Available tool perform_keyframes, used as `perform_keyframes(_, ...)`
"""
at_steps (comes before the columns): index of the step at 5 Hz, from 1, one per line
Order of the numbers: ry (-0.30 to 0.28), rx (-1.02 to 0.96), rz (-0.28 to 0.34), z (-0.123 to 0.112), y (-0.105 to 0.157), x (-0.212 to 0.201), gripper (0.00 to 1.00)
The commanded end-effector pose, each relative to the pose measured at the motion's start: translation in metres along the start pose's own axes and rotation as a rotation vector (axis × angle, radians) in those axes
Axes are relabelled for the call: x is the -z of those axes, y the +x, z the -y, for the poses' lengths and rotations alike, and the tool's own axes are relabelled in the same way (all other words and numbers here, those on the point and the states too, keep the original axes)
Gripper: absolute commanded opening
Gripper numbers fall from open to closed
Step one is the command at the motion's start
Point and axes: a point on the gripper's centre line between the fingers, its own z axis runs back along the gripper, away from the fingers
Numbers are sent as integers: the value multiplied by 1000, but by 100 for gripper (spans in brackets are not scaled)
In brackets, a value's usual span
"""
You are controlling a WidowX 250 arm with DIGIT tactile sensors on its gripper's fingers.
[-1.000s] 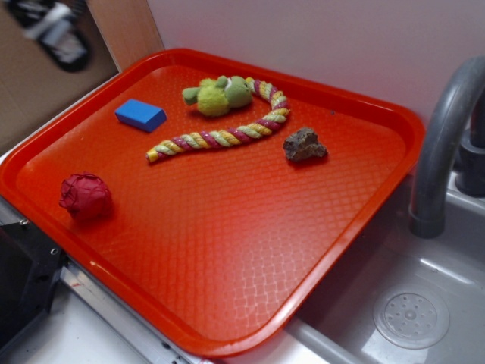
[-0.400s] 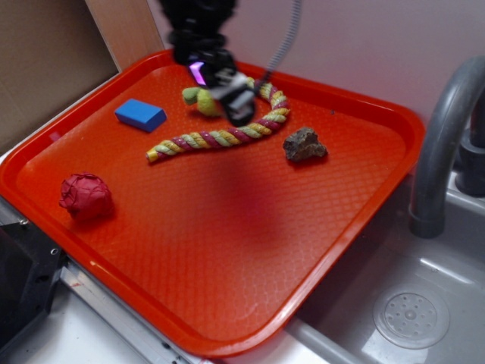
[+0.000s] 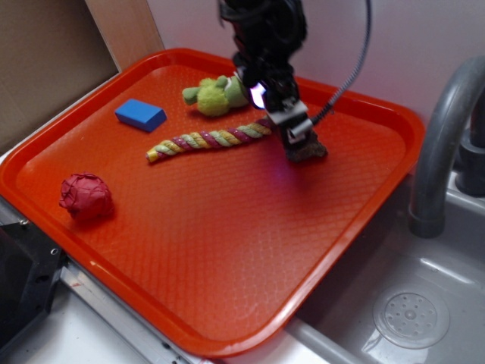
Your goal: Grab the rock.
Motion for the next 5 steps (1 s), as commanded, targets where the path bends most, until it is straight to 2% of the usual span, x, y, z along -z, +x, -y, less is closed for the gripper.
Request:
perform_keyframes(1,-9,113,-15,21,12,20,100)
perform_keyframes(2,-17,165,-29,35,9,25,100)
perform_keyframes(3,-24,161,-35,39,6,28,100)
perform_keyframes(4,-5,135,-33,38,6,31,0)
perform_keyframes(5,10,92,-34,33,6,29,0)
